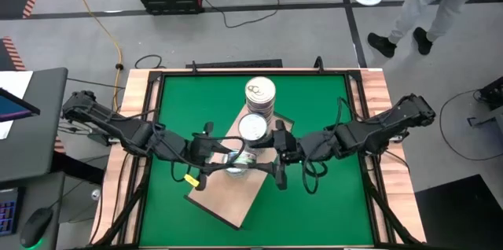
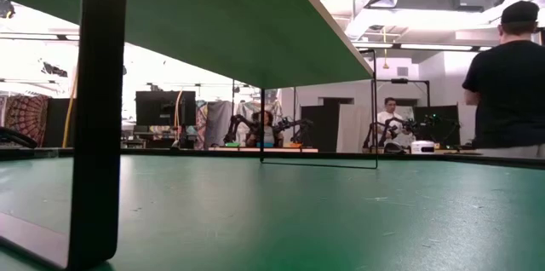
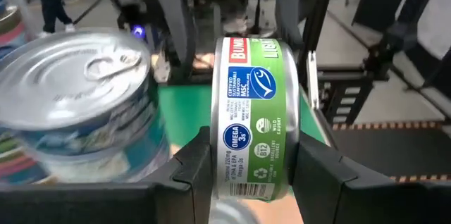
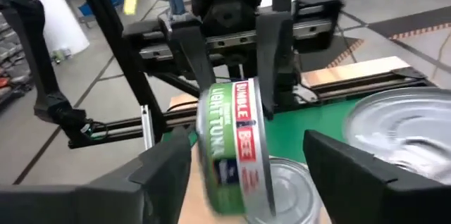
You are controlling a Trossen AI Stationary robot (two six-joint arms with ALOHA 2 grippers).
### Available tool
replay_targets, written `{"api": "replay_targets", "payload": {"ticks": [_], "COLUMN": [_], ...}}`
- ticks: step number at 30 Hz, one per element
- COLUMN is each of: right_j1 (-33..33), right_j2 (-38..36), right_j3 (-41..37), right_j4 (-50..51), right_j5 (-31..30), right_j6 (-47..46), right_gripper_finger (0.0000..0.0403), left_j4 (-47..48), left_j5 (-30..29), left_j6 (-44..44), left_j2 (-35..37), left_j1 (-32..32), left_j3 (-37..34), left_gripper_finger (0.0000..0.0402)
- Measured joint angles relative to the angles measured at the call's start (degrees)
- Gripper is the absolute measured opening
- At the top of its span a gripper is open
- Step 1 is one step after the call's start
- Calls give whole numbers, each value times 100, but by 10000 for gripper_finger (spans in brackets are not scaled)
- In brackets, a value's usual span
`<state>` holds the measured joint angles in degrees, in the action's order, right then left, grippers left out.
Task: Stack canned seafood by type on shelf
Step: Stack the green white tuna can on top of other the green white tuna cans on the shelf
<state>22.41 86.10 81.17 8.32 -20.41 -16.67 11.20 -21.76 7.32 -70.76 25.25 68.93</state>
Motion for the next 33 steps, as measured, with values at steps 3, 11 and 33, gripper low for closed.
{"api": "replay_targets", "payload": {"ticks": [3,11,33], "right_j1": [57,336,380], "right_j2": [-193,-655,-694], "right_j3": [0,0,0], "right_j4": [106,633,622], "right_j5": [-201,-1339,-1767], "right_j6": [2,15,-599], "right_gripper_finger": [303,302,301], "left_j4": [487,1652,1763], "left_j5": [-111,-846,-2217], "left_j6": [-54,-1614,-5086], "left_j2": [230,507,-446], "left_j1": [46,245,774], "left_j3": [0,-2,-4], "left_gripper_finger": [138,151,152]}}
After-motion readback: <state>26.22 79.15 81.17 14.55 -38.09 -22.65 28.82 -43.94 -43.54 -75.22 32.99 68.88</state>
